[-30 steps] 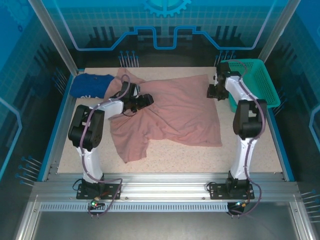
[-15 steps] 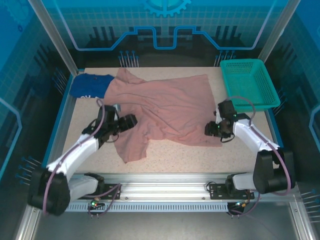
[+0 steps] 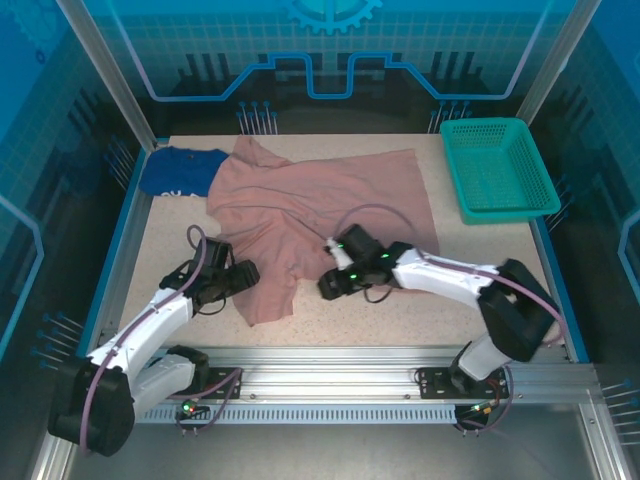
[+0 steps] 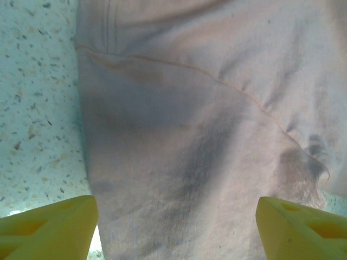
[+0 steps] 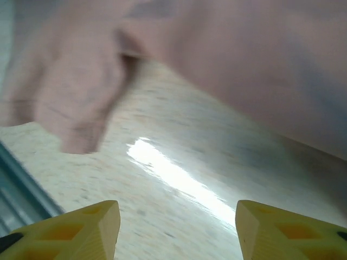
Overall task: Fold the inside-out t-shirt
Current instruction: Turn over the T-shirt at the center of the table.
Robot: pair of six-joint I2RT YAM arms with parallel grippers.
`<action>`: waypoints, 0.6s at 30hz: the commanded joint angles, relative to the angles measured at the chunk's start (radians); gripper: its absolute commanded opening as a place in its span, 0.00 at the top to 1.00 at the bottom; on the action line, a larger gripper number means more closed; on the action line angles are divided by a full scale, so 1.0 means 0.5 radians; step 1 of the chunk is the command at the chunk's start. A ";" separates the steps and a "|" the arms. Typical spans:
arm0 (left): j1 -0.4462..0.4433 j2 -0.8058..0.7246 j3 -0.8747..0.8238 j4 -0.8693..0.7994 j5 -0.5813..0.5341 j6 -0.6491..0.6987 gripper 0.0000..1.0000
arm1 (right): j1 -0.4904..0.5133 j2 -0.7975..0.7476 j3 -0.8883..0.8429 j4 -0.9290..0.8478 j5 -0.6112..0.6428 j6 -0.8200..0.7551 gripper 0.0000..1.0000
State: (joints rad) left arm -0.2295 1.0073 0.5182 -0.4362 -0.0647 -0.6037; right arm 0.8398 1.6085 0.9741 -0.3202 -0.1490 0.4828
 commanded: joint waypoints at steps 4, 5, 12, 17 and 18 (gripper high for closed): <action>0.142 -0.025 0.020 -0.015 -0.025 0.039 0.20 | 0.244 0.544 0.502 0.054 0.104 0.158 0.37; 0.165 -0.040 0.011 -0.026 -0.014 0.047 0.20 | 0.253 0.622 0.561 0.020 0.134 0.186 0.37; 0.186 -0.115 -0.036 -0.065 0.060 0.027 0.20 | 0.242 0.883 0.805 -0.221 0.413 0.222 0.67; 0.136 -0.121 -0.066 -0.067 0.140 -0.006 0.21 | 0.149 0.834 0.759 -0.281 0.481 0.183 0.86; 0.115 -0.119 -0.069 -0.068 0.144 -0.010 0.21 | 0.128 0.827 0.742 -0.288 0.487 0.171 0.88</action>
State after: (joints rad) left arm -0.1535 0.9577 0.5003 -0.4419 -0.0315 -0.6018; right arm 0.9405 2.0350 1.3579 -0.4007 0.0315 0.5755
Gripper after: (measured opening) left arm 0.794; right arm 0.133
